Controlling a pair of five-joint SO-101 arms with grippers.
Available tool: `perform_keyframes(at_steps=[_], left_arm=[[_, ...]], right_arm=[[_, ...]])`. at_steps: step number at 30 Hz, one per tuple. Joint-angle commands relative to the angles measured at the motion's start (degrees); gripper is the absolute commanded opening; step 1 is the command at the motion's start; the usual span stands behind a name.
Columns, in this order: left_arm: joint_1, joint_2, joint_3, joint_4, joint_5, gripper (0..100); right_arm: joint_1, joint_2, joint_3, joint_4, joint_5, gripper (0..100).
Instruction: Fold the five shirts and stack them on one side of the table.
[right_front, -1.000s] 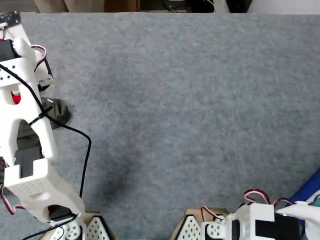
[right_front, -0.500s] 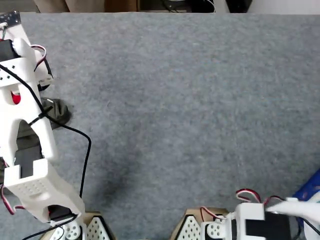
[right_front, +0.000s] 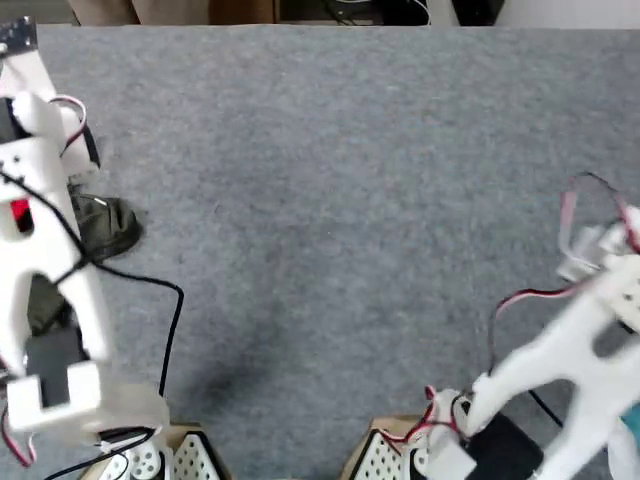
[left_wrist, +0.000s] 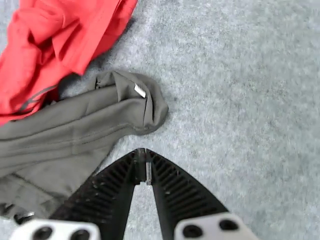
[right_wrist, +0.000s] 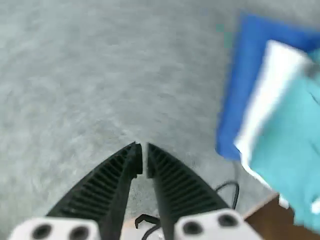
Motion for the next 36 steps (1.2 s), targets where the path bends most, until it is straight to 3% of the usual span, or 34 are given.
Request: perform_keyframes(at_steps=[1, 6, 11, 17, 25, 30, 36], left_arm=[[-0.4, -11.1, 8.4, 0.2, -0.4, 2], [-0.5, -24.8, 21.5, 0.2, -6.4, 2], [-0.6, -38.7, 37.8, -4.8, -13.5, 2], [-0.7, -55.1, 59.2, -14.1, -13.6, 2], [-1.2, -69.7, 75.7, -15.2, -13.5, 2], [-11.5, -72.1, 76.4, -20.4, -13.5, 2], [-26.5, -65.2, 76.0, -29.5, -13.6, 2]], right_arm=[[-8.9, -3.3, -1.7, 0.4, 5.5, 0.5], [-15.2, -6.0, 7.1, -0.7, 11.9, 0.5], [-15.9, -13.0, 22.3, -11.4, 14.9, 0.5], [-15.9, -26.2, 40.3, -21.3, 18.6, 0.5], [-15.9, -46.0, 61.1, -33.9, 18.6, 0.6], [-16.9, -58.8, 67.6, -34.4, 18.6, 0.5], [-23.9, -69.1, 73.0, -34.2, 18.6, 0.5]])
